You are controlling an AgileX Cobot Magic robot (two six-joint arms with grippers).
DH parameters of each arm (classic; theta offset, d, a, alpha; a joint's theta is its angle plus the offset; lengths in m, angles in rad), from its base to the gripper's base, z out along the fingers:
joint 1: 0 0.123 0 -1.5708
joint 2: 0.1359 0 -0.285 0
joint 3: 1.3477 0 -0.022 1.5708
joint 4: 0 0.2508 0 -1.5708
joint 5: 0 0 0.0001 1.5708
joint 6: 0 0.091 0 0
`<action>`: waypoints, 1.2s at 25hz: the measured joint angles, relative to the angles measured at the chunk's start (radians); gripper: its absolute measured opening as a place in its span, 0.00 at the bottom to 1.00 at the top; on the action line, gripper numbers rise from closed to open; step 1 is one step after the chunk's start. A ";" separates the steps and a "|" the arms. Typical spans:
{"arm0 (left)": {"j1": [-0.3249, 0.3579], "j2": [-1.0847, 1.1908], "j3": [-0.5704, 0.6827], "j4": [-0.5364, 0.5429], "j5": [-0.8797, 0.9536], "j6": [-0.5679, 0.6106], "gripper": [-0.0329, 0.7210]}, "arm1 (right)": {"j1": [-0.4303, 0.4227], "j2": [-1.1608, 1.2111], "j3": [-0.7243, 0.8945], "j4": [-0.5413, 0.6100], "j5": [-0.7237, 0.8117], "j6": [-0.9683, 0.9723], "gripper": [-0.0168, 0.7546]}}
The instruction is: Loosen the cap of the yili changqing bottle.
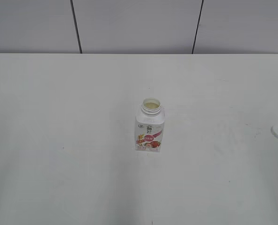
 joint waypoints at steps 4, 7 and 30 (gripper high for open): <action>0.000 -0.157 0.052 -0.064 -0.023 0.032 0.74 | 0.000 -0.158 0.078 -0.011 0.000 -0.024 0.72; 0.000 -0.248 0.061 -0.082 -0.043 0.038 0.74 | 0.000 -0.256 0.138 -0.011 0.002 -0.033 0.72; 0.100 -0.328 0.063 -0.099 -0.048 0.041 0.73 | 0.000 -0.272 0.209 -0.055 -0.107 -0.054 0.72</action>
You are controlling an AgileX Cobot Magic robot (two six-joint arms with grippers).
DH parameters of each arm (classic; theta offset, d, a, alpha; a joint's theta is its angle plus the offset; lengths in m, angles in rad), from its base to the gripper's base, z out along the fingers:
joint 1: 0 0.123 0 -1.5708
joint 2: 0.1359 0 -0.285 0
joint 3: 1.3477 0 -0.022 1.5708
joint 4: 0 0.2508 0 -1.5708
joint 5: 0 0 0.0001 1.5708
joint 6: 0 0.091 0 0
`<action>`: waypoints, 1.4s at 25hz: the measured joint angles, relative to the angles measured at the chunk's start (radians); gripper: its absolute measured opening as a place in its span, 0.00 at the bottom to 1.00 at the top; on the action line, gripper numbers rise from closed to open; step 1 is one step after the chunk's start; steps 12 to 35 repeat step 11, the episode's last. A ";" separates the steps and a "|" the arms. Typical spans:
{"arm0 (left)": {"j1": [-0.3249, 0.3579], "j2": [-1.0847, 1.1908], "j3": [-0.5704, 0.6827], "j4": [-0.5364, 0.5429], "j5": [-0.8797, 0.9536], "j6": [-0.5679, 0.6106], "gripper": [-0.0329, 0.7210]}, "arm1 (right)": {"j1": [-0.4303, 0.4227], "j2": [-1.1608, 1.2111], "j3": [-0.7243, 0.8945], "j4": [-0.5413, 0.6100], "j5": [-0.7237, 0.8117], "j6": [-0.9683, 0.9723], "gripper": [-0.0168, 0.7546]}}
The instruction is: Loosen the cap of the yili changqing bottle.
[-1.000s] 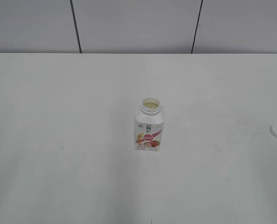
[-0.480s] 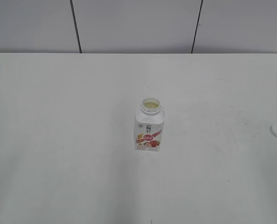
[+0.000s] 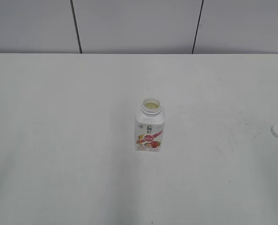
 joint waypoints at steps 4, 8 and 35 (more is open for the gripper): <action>0.119 0.000 0.000 -0.002 0.000 0.000 0.72 | 0.000 0.000 0.000 -0.004 0.000 0.000 0.72; 0.141 0.000 0.000 -0.005 0.000 0.000 0.72 | 0.000 0.000 0.000 -0.005 0.000 0.000 0.72; 0.142 0.000 0.000 -0.005 0.000 0.000 0.72 | 0.000 0.000 0.000 -0.005 0.000 0.000 0.72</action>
